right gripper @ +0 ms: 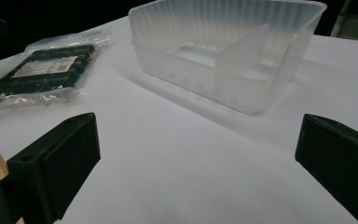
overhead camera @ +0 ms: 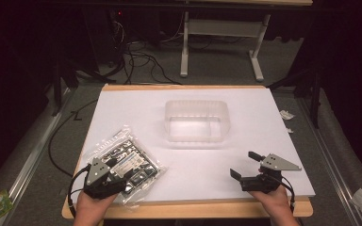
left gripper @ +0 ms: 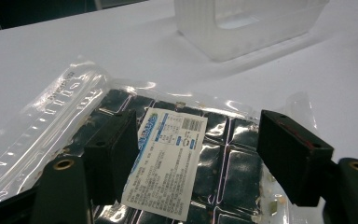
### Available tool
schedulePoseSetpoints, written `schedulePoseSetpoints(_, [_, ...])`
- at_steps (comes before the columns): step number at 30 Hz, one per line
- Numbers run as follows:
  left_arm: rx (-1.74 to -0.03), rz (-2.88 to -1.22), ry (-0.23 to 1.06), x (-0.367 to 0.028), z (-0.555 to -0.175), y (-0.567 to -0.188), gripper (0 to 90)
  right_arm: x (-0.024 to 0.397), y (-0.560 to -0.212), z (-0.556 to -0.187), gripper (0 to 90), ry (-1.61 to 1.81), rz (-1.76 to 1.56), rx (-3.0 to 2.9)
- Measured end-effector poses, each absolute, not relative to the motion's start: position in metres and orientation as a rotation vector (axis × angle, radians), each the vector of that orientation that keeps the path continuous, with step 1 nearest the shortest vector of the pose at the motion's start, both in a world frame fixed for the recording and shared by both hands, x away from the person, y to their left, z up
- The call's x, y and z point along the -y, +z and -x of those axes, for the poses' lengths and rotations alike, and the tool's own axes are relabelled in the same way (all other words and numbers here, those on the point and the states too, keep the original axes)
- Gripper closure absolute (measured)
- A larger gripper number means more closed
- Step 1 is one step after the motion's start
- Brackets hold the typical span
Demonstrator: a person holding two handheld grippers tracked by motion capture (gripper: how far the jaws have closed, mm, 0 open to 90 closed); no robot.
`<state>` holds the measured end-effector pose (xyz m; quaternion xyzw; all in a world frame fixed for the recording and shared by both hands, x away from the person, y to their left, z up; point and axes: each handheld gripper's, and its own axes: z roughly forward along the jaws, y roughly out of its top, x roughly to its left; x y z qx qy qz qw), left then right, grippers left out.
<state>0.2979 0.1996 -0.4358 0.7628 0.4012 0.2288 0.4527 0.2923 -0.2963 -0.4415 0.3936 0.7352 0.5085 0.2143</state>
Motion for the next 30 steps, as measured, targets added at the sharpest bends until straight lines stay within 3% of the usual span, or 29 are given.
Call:
schedulePoseSetpoints(10, [-1.035, -1.84, 0.579, -0.21, -0.297, -0.439, 32.0, 0.298, -0.44, -0.292, 0.0, 1.441, -1.128, -2.018])
schedulePoseSetpoints(18, [-1.066, -1.816, 0.613, -0.216, -0.299, -0.439, 39.4, 0.296, -0.441, -0.291, 0.0, 1.42, -1.127, -2.032])
schedulePoseSetpoints(30, [-1.091, -1.854, 0.631, -0.218, -0.305, -0.443, 37.5, 0.299, -0.444, -0.294, 0.0, 1.408, -1.144, -2.038])
